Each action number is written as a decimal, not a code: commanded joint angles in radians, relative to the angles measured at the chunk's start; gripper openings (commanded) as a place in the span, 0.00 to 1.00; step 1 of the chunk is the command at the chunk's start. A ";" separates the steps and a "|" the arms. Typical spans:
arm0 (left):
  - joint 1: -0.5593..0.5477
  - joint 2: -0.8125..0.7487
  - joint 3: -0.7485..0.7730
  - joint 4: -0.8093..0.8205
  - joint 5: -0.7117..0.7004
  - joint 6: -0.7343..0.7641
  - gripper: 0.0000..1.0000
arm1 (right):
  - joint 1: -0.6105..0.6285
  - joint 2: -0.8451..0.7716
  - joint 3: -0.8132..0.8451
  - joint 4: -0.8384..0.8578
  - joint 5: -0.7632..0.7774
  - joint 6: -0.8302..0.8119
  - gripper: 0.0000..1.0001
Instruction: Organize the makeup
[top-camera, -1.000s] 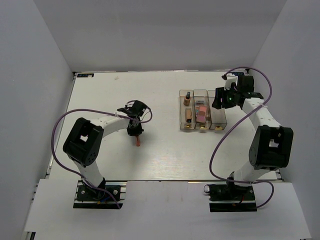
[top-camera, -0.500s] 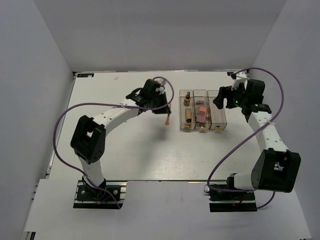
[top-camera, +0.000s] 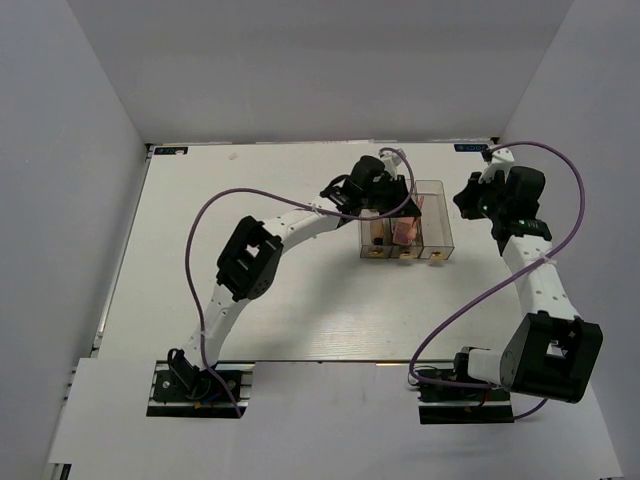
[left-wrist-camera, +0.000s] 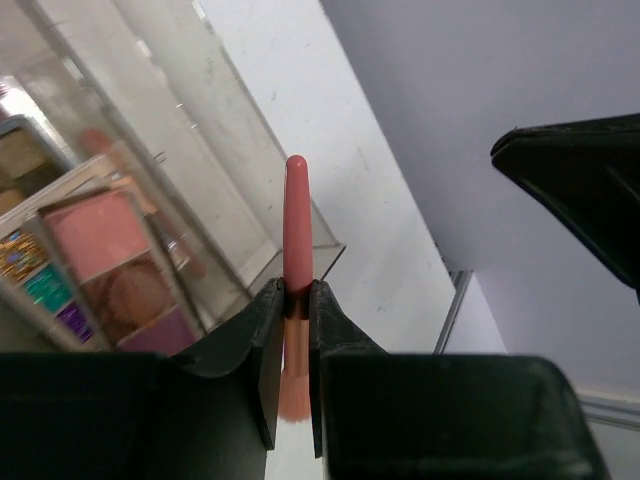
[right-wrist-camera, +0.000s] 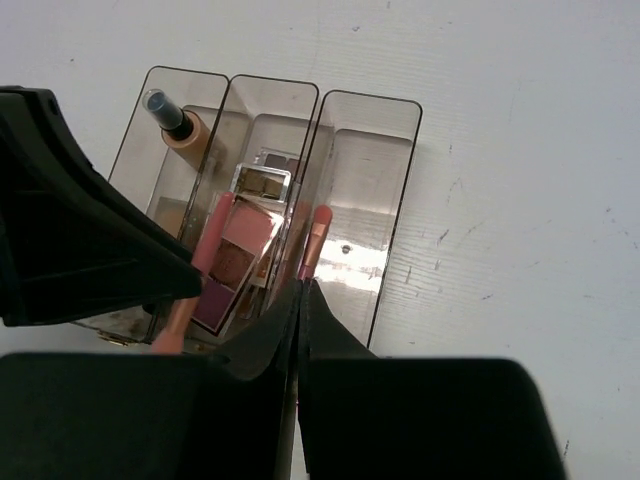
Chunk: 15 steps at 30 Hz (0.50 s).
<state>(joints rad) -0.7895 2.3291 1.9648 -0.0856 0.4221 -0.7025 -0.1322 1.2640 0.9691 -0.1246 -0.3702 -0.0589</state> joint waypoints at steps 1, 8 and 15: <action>-0.027 -0.005 0.037 0.236 0.007 -0.084 0.03 | -0.021 -0.034 -0.020 0.046 0.007 0.019 0.00; -0.056 0.075 0.054 0.435 -0.088 -0.164 0.03 | -0.044 -0.048 -0.043 0.055 -0.001 0.036 0.00; -0.085 0.124 0.084 0.445 -0.302 -0.134 0.10 | -0.058 -0.051 -0.049 0.068 -0.010 0.050 0.00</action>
<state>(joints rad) -0.8631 2.4546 1.9884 0.3115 0.2432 -0.8433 -0.1814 1.2469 0.9310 -0.1040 -0.3695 -0.0265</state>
